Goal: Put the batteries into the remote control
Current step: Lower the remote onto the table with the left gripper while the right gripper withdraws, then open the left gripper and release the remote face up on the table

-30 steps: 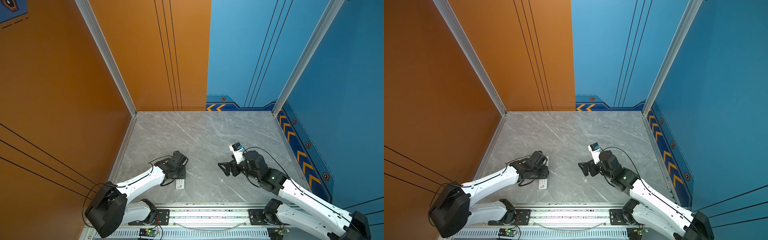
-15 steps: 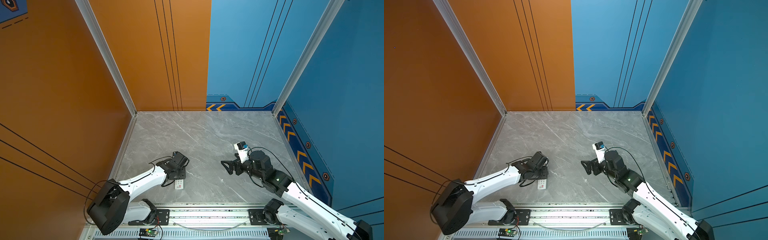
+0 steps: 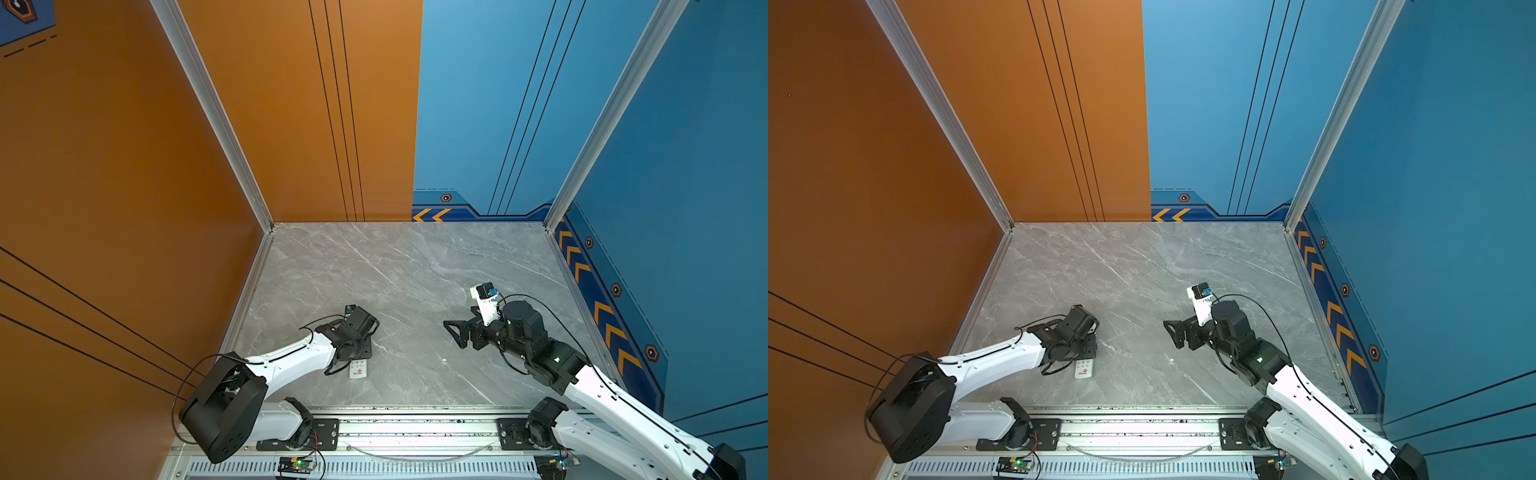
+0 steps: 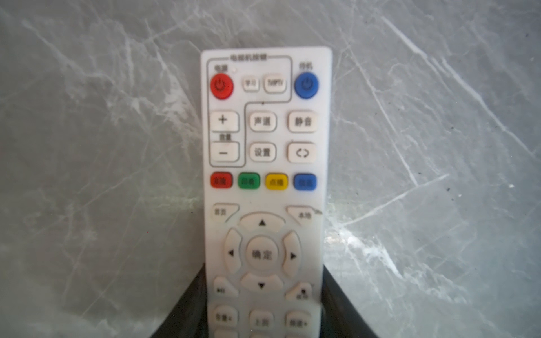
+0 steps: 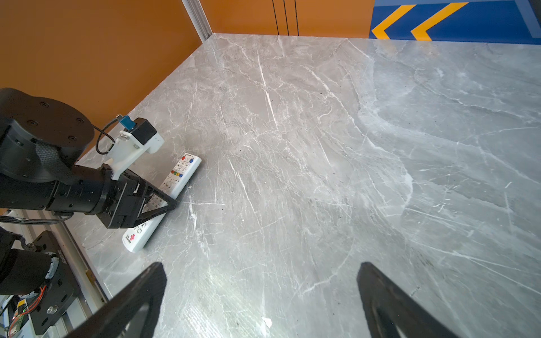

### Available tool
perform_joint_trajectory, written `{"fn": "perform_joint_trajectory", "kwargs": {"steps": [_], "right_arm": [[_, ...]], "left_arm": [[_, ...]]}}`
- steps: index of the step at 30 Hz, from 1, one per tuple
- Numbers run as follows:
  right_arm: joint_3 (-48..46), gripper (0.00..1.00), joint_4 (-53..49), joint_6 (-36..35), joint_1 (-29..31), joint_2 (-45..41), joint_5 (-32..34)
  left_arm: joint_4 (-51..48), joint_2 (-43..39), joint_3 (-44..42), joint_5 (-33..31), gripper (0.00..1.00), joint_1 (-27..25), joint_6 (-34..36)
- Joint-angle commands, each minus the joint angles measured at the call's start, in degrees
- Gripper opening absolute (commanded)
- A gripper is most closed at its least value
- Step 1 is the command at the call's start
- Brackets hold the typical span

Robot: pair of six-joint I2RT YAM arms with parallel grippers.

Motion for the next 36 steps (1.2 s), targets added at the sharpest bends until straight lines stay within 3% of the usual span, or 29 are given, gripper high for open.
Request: {"fn": "perform_joint_trajectory", "kwargs": {"steps": [1,9,28,36], "right_arm": [[-0.7,1.00,0.5,-0.5,-0.5,-1.0,-0.6],[-0.6,1.00,0.6,-0.4,-1.3,-1.3,-0.5],[-0.7,1.00,0.6,0.5,-3.0,-2.8,-0.5],[-0.6,1.00,-0.7,-0.1,-4.6,-3.8,-0.5]], "left_arm": [[0.9,1.5,-1.8,-1.4,0.16,-0.6,-0.8],[1.9,1.2,-2.6,-1.5,0.24,-0.6,-1.4],[0.1,-2.9,-2.0,-2.1,0.58,-0.5,-1.0],[-3.3,-6.5,-0.3,-3.0,0.81,-0.3,0.0]]}}
